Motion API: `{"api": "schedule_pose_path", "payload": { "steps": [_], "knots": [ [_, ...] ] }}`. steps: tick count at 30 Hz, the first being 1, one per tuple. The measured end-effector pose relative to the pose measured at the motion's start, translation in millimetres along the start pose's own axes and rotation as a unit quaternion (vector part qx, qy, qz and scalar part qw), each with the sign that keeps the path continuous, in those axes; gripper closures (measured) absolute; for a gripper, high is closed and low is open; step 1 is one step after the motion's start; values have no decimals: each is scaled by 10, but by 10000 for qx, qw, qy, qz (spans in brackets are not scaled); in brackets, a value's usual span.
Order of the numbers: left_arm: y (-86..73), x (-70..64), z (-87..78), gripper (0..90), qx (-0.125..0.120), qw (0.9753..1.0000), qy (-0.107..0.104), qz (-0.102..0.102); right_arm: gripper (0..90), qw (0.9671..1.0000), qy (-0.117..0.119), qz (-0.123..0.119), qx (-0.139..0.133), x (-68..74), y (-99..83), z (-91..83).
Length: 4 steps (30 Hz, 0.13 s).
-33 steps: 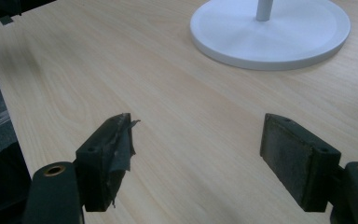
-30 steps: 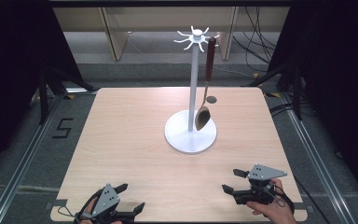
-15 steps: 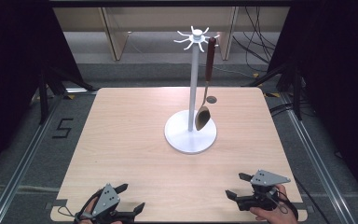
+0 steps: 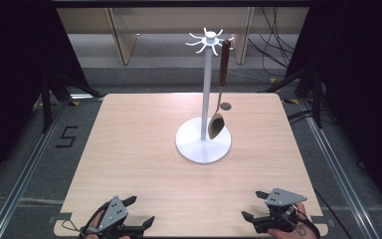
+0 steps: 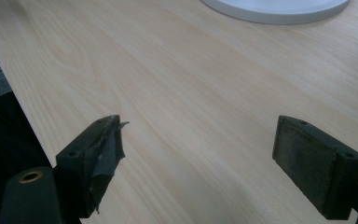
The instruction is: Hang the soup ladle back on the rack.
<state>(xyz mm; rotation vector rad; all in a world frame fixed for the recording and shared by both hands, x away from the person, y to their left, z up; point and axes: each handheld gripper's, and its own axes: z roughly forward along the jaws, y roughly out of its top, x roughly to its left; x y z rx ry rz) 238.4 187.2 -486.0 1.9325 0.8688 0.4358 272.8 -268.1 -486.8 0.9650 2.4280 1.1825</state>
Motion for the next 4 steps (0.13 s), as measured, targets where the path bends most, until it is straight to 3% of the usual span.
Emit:
{"api": "schedule_pose_path", "payload": {
  "steps": [2, 4],
  "knots": [
    [2, -3, -5, 148, 17, 10000, 17, 13, 167, 10000, 12, 55, 21, 3, -4, 1],
    [5, 6, -7, 147, 29, 10000, 5, 64, 168, 10000, 34, -35, -31, -28, -5, 15]
  ]
}}
